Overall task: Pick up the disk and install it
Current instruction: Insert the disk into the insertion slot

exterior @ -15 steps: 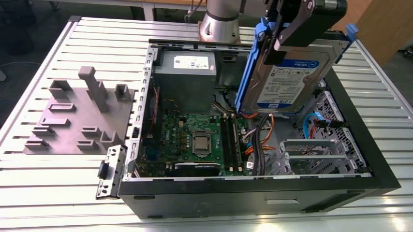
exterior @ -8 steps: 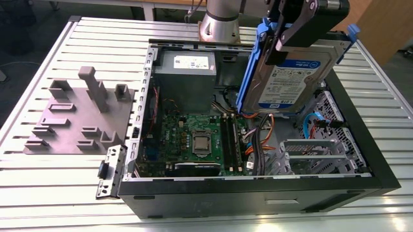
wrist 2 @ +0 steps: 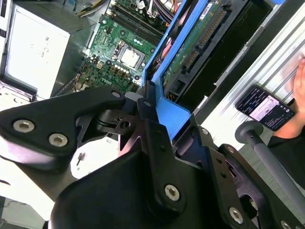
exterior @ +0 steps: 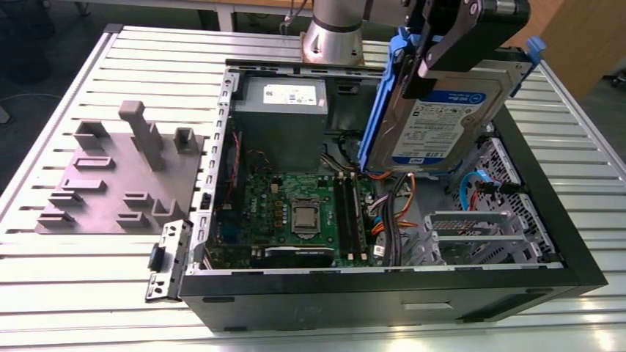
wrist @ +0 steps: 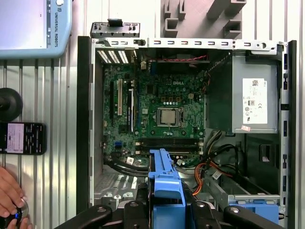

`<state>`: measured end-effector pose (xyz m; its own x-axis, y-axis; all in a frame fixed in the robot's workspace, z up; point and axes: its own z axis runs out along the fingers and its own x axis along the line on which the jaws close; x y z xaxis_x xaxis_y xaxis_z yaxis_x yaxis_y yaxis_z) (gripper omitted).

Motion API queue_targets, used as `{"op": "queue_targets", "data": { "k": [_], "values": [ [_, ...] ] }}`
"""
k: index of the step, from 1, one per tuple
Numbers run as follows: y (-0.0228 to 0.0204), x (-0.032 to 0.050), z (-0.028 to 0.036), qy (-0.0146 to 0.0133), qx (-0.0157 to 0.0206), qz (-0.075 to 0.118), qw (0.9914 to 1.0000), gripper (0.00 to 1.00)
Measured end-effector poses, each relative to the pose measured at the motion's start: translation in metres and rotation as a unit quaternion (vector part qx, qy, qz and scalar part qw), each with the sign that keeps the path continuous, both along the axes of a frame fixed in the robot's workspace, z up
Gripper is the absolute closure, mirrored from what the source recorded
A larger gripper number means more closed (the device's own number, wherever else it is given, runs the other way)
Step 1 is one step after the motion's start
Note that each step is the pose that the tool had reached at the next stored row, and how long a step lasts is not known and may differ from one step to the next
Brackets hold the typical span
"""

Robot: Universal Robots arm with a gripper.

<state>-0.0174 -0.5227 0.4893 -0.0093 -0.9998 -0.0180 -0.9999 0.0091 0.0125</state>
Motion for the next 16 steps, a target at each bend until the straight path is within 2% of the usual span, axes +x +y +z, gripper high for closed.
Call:
{"op": "queue_targets", "data": {
  "k": [4, 11, 16],
  "values": [
    [-0.0054, 0.0005, -0.0003, 0.0, 0.0, 0.0, 1.0, 0.64],
    [-0.0209, 0.0043, -0.0028, 0.0, 0.0001, 0.0, 1.0, 0.64],
    [-0.0259, 0.0136, -0.0064, 0.0, 0.0002, 0.0, 1.0, 0.64]
  ]
}}
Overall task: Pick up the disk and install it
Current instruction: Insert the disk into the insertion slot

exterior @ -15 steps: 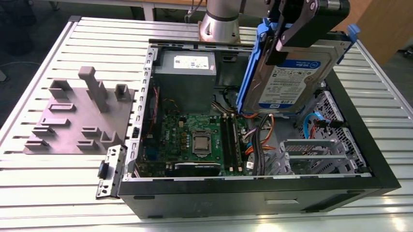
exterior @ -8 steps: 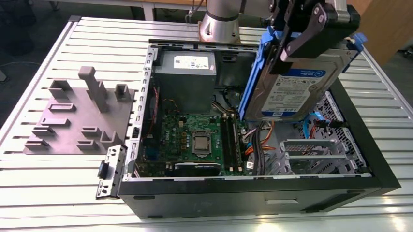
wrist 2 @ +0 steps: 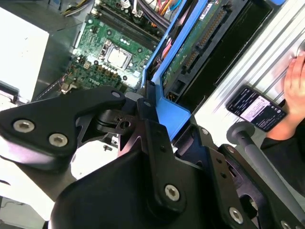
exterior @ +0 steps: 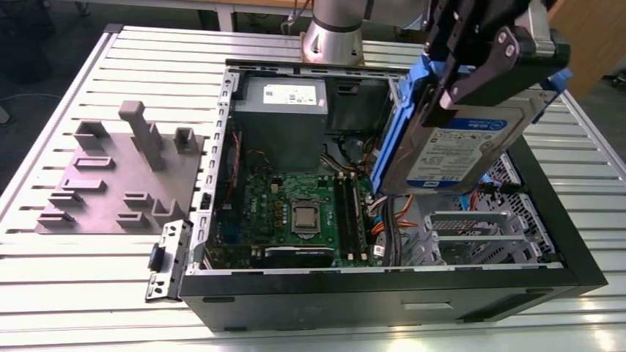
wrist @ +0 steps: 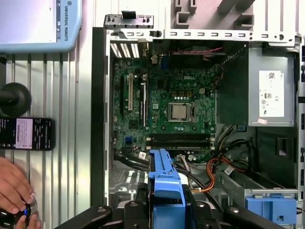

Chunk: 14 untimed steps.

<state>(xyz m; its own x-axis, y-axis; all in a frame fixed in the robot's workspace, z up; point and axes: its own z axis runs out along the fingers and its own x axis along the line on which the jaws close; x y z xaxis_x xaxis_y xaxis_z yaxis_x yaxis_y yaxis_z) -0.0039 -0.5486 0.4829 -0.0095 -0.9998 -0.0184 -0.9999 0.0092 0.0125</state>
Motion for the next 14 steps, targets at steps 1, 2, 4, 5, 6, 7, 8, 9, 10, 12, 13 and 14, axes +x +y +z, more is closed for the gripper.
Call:
{"op": "queue_targets", "data": {
  "k": [1, 2, 4, 5, 6, 7, 8, 9, 10, 12, 13, 14],
  "values": [
    [-0.0008, 0.002, -0.0008, 0.0, 0.0, 0.0, 1.0, 0.64],
    [-0.0019, 0.0038, -0.0016, 0.0001, -0.0002, 0.0, 1.0, 0.64],
    [-0.0046, 0.0068, -0.0038, 0.0001, -0.0001, 0.0, 1.0, 0.64],
    [-0.006, 0.0079, -0.0049, 0.0, -0.0001, 0.0, 1.0, 0.64],
    [-0.0076, 0.009, -0.006, 0.0, -0.0001, 0.0, 1.0, 0.64],
    [-0.0091, 0.0101, -0.0069, 0.0, -0.0001, 0.0, 1.0, 0.64],
    [-0.0108, 0.0113, -0.0079, 0.0, -0.0001, 0.0, 1.0, 0.64],
    [-0.0122, 0.0131, -0.0088, 0.0, -0.0001, 0.0, 1.0, 0.64],
    [-0.0132, 0.0153, -0.0097, 0.0, 0.0, 0.0, 1.0, 0.64],
    [-0.0142, 0.0206, -0.0114, 0.0, 0.0, 0.0, 1.0, 0.64],
    [-0.0145, 0.0233, -0.0122, 0.0001, 0.0, 0.0, 1.0, 0.64],
    [-0.0147, 0.0261, -0.013, 0.0001, -0.0001, 0.0, 1.0, 0.64]
  ]
}}
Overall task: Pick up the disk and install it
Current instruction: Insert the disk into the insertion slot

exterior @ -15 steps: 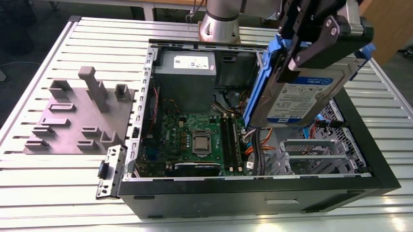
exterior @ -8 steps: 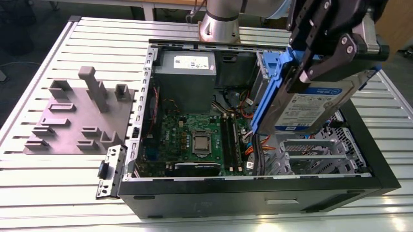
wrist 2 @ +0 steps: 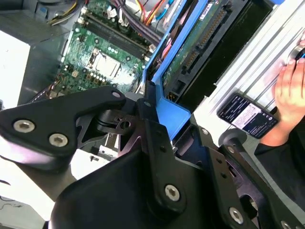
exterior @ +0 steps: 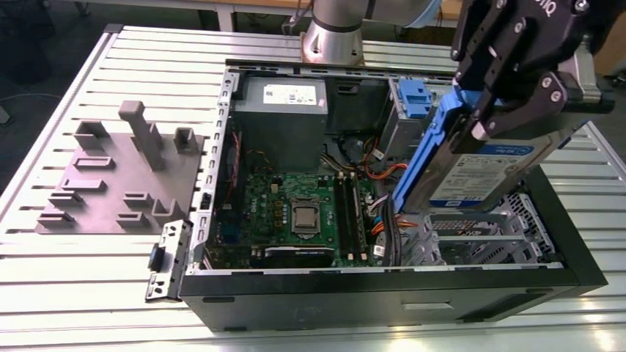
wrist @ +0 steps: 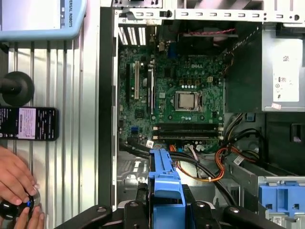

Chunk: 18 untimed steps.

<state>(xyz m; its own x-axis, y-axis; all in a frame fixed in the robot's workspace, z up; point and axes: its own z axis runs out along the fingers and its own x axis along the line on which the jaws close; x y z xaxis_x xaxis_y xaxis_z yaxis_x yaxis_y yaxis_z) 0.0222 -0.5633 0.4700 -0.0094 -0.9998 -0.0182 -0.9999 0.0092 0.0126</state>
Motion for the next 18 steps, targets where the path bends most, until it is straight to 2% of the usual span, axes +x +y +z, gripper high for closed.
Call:
{"op": "queue_targets", "data": {
  "k": [10, 18],
  "values": [
    [-0.0012, 0.0259, -0.0078, 0.0, -0.0001, 0.0, 1.0, 0.64],
    [-0.0013, 0.0266, -0.0084, 0.0, 0.0, 0.0, 1.0, 0.64]
  ]
}}
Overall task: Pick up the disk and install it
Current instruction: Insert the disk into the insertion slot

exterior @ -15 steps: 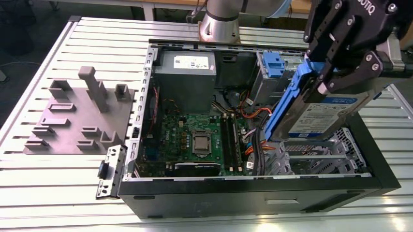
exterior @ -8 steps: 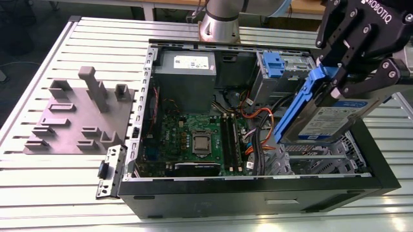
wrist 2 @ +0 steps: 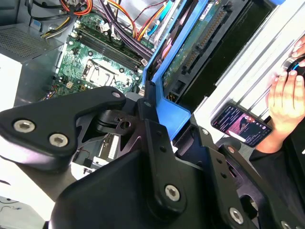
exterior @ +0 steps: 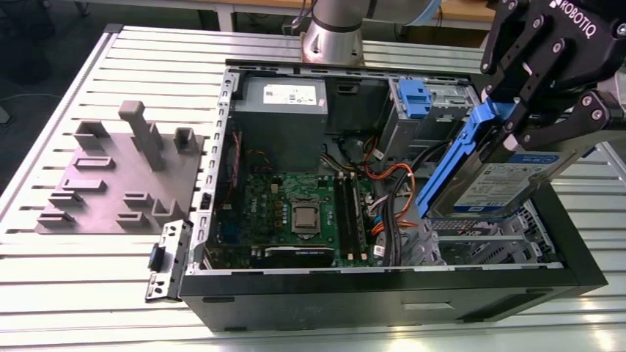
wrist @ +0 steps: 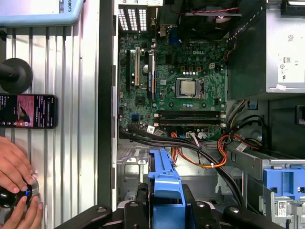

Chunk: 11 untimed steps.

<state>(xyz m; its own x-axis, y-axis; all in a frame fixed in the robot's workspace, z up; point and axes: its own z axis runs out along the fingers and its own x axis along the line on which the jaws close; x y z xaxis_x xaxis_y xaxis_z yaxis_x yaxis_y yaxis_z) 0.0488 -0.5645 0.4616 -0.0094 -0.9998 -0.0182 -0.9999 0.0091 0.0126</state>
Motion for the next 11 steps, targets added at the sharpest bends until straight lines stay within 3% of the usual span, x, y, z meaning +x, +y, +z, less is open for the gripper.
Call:
{"op": "queue_targets", "data": {
  "k": [6, 11],
  "values": [
    [-0.0019, 0.0001, -0.0001, 0.0, 0.0, 0.0, 1.0, 0.64],
    [-0.0021, 0.0052, -0.0007, 0.0, 0.0, 0.0, 1.0, 0.64]
  ]
}}
